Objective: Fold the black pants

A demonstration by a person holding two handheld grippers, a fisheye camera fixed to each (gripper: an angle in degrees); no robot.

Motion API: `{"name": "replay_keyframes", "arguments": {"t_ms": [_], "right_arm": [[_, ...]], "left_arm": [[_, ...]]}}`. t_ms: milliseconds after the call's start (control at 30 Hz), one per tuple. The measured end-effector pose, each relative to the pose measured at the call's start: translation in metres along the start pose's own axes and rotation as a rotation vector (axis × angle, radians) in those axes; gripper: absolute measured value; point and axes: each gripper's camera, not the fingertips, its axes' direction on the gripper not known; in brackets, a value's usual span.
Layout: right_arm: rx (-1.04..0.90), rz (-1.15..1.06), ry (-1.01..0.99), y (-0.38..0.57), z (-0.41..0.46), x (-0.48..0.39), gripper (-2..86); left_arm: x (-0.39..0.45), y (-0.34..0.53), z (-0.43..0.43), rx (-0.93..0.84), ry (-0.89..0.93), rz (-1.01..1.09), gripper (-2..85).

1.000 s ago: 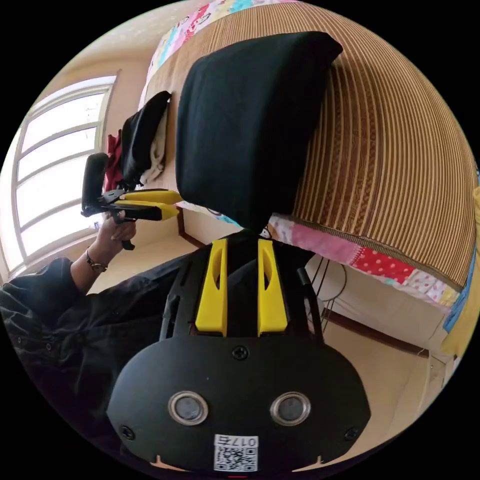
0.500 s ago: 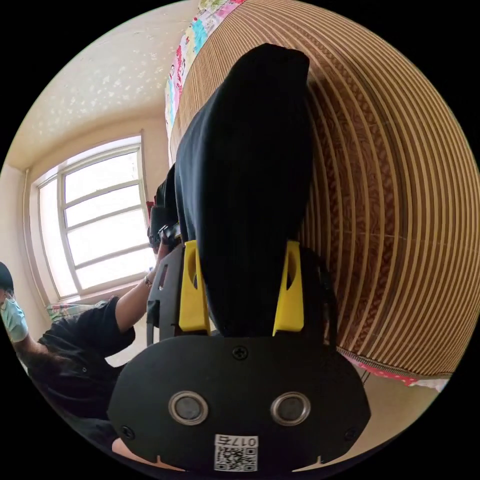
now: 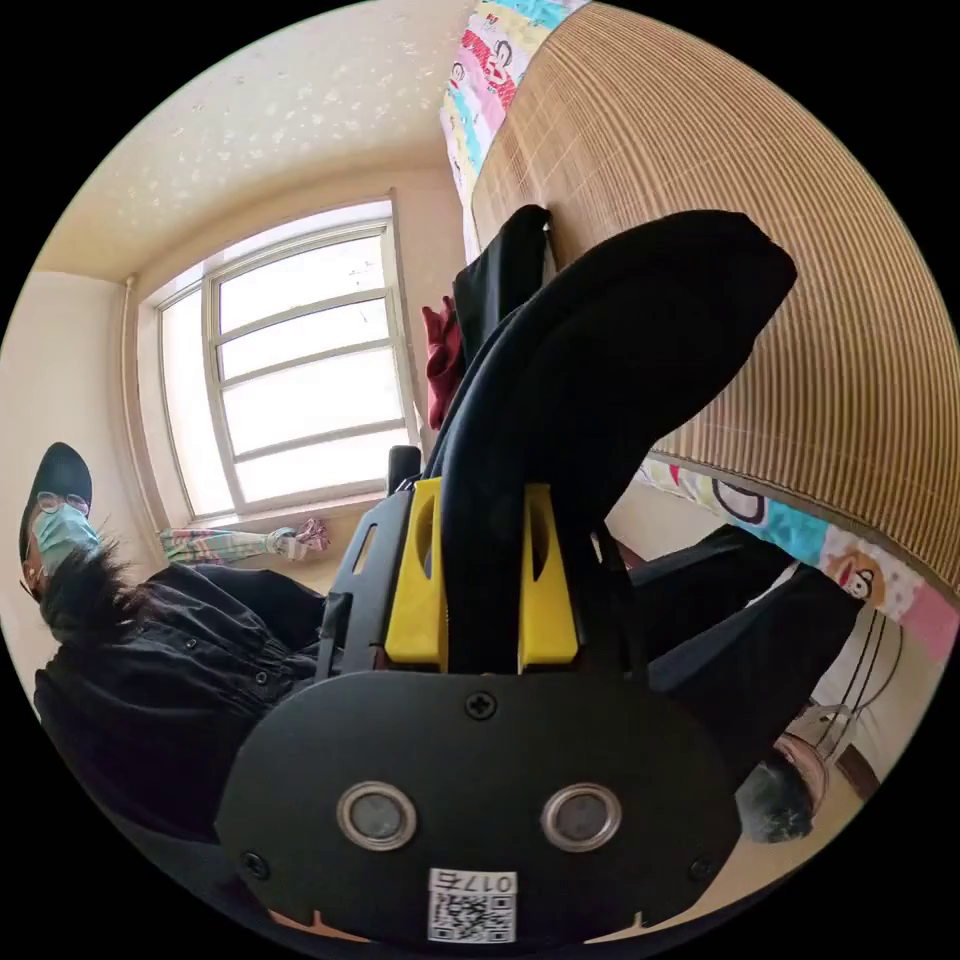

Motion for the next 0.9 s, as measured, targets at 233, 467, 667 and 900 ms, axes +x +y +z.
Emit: {"name": "replay_keyframes", "arguments": {"t_ms": [233, 467, 667, 900], "right_arm": [[-0.002, -0.205, 0.04, -0.157, 0.127, -0.121, 13.2], [-0.237, -0.048, 0.575, -0.278, 0.273, -0.098, 11.9], [-0.255, -0.225, 0.578, -0.234, 0.226, -0.118, 7.0], [-0.07, 0.3, 1.11, -0.113, 0.006, -0.028, 6.1]], "left_arm": [[0.057, -0.035, -0.155, 0.371, -0.272, 0.173, 11.2], [0.011, -0.02, -0.189, 0.879, -0.548, -0.088, 9.2], [0.008, 0.021, -0.103, 0.751, -0.378, 0.029, 8.4], [0.074, 0.065, 0.008, 0.683, -0.813, 0.335, 4.5]]}}
